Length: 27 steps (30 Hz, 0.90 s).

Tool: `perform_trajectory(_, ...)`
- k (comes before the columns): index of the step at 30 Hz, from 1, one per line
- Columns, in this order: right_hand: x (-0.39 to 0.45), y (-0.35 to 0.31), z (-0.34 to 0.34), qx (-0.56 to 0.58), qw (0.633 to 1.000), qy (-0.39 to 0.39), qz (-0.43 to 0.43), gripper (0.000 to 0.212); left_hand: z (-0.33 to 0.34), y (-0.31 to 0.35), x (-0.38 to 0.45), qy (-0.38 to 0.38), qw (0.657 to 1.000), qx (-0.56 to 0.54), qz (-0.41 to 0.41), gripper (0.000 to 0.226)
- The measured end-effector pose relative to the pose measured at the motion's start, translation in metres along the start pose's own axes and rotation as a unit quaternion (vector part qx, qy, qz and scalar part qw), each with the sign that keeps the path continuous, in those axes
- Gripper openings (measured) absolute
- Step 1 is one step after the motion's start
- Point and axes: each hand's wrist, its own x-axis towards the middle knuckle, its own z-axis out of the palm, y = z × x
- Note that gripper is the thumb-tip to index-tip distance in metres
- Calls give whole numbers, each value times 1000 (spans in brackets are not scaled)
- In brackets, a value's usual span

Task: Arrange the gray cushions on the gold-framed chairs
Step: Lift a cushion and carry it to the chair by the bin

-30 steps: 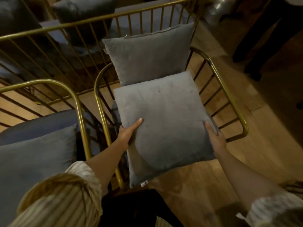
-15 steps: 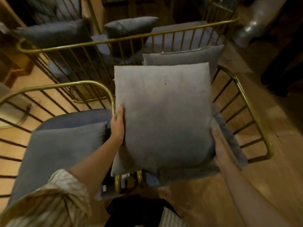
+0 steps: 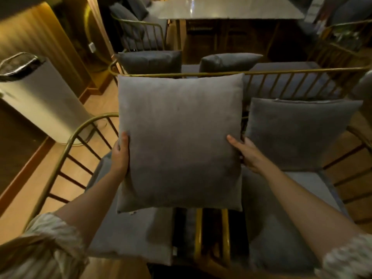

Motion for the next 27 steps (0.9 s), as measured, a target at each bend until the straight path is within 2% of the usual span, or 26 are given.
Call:
perform_trajectory(2, 30, -7, 42, -12, 1000, 10, -7, 84, -27, 7, 34, -13, 1000, 1, -6, 105)
perform_trajectory(5, 73, -19, 100, -33, 998, 34, -35, 92, -56, 19, 94, -17, 1000, 6, -10, 115)
perform_trajectory(9, 132, -30, 165, -43, 997, 54, -45, 114, -84, 26, 184, -33, 999, 27, -6, 101)
perform_trajectory(12, 174, -25, 199, -21, 997, 68, -28, 113, -95, 14, 242, -74, 996, 48, -7, 101)
perform_trajectory(14, 202, -14, 217, -14, 996, 83, -3, 111, -96, 0, 275, -90, 994, 53, -14, 106)
perform_trajectory(18, 244, 18, 234, -18, 993, 114, 20, 133, -94, -31, 315, -119, 990, 61, -45, 128)
perform_trajectory(21, 258, 34, 243, -71, 987, 140, 26, 116, -94, -60, 336, -140, 985, 83, -67, 138)
perform_trajectory(23, 264, 48, 241, -101, 981, 163, 20, 98, -97, -80, 340, -164, 979, 97, -78, 132)
perform_trajectory(27, 254, 90, 237, -139, 979, 140, 53, 85, -110, -127, 323, -203, 966, 128, -96, 123)
